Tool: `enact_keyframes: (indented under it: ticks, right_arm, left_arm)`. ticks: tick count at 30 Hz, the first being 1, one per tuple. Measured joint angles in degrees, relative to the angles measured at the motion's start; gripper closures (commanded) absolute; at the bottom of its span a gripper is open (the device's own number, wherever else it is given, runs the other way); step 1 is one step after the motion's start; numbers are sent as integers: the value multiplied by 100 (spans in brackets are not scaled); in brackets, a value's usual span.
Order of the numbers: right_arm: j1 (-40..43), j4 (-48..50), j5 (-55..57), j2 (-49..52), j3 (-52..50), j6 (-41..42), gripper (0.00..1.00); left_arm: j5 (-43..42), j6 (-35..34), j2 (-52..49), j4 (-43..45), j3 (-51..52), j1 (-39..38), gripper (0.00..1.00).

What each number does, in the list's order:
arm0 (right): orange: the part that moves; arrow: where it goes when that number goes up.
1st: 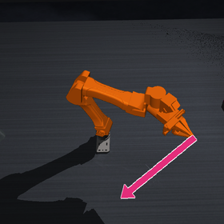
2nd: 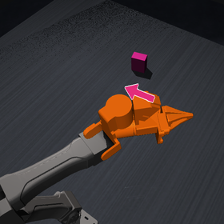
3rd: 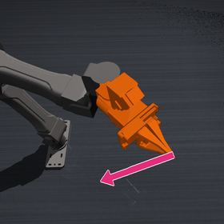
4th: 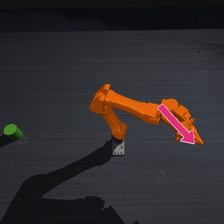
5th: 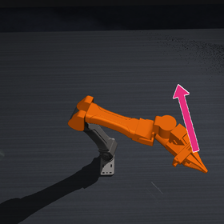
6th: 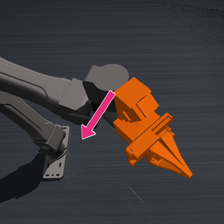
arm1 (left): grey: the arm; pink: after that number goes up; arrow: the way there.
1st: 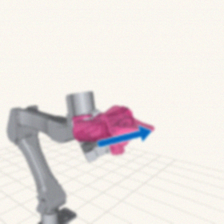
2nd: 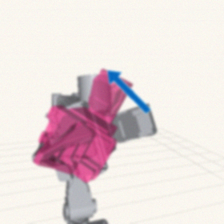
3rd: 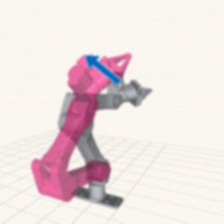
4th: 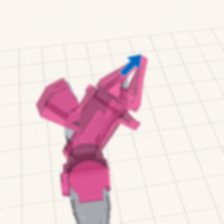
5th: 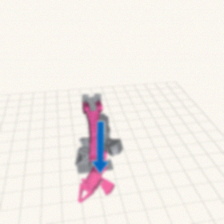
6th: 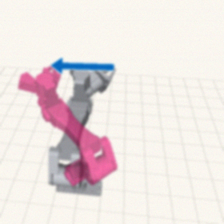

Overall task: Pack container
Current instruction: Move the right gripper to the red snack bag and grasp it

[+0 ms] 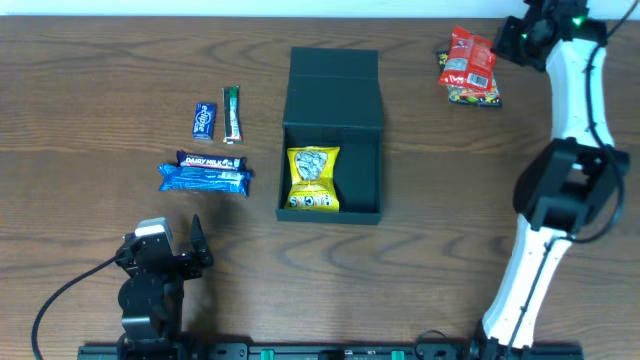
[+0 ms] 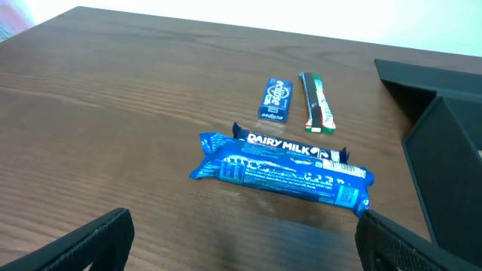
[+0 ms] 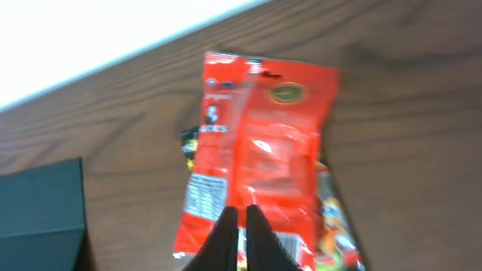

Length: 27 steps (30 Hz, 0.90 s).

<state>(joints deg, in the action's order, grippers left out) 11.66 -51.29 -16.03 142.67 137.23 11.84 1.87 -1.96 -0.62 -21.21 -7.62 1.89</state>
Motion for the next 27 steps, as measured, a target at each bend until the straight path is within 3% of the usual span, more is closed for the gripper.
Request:
enact_keyframes:
  ticks: [2,3,7,20,24,27]
  right_arm:
    - [0,-39,-179,203,111,-55,30]
    - [0,-57,-245,262,116,-59,21]
    - [15,-76,-415,426,116,-101,11]
    - [35,-289,-496,684,142,-208,12]
    - [35,-291,-476,754,142,-223,21]
    - [35,-291,-426,791,142,-229,39]
  left_arm:
    - [0,0,0,-2,0,0,5]
    - [0,-2,0,-2,0,0,5]
    - [0,0,0,0,0,0,5]
    - [0,0,0,0,0,0,5]
    - [0,-2,0,0,0,0,5]
    - [0,-2,0,0,0,0,5]
